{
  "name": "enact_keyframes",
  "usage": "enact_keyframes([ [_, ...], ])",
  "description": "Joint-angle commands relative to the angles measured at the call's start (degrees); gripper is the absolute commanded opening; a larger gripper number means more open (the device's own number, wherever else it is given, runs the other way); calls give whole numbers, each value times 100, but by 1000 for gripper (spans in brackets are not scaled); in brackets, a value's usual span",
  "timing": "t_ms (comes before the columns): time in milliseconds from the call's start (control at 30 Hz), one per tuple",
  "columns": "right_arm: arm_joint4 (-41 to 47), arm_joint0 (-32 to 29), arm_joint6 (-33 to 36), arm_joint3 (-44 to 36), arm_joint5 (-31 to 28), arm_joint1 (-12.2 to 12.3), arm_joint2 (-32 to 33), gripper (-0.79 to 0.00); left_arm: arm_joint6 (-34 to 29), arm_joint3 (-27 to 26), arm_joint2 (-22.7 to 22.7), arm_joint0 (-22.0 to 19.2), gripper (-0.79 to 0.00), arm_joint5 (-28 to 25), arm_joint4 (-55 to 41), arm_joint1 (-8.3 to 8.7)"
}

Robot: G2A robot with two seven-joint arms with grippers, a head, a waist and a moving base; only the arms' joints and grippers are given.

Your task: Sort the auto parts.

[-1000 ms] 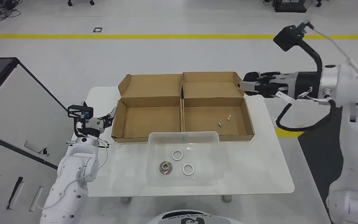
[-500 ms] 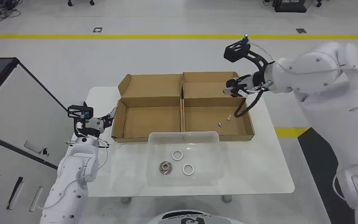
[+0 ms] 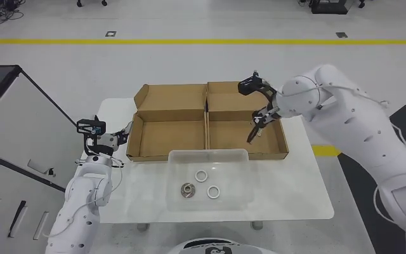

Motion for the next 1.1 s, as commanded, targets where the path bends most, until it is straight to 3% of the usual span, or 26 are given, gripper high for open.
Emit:
enact_keyframes([
  [0,-29,39,-36,153,34,-62,-125,-785,0,0,0,0,0,0,0,0],
  [300,228,177,-434,724,123,-362,-423,-785,0,0,0,0,0,0,0,0],
  [833,315,92,-638,891,276,-381,-379,-785,0,0,0,0,0,0,0,0],
  [1067,458,335,-885,1836,468,-736,-756,-785,0,0,0,0,0,0,0,0],
])
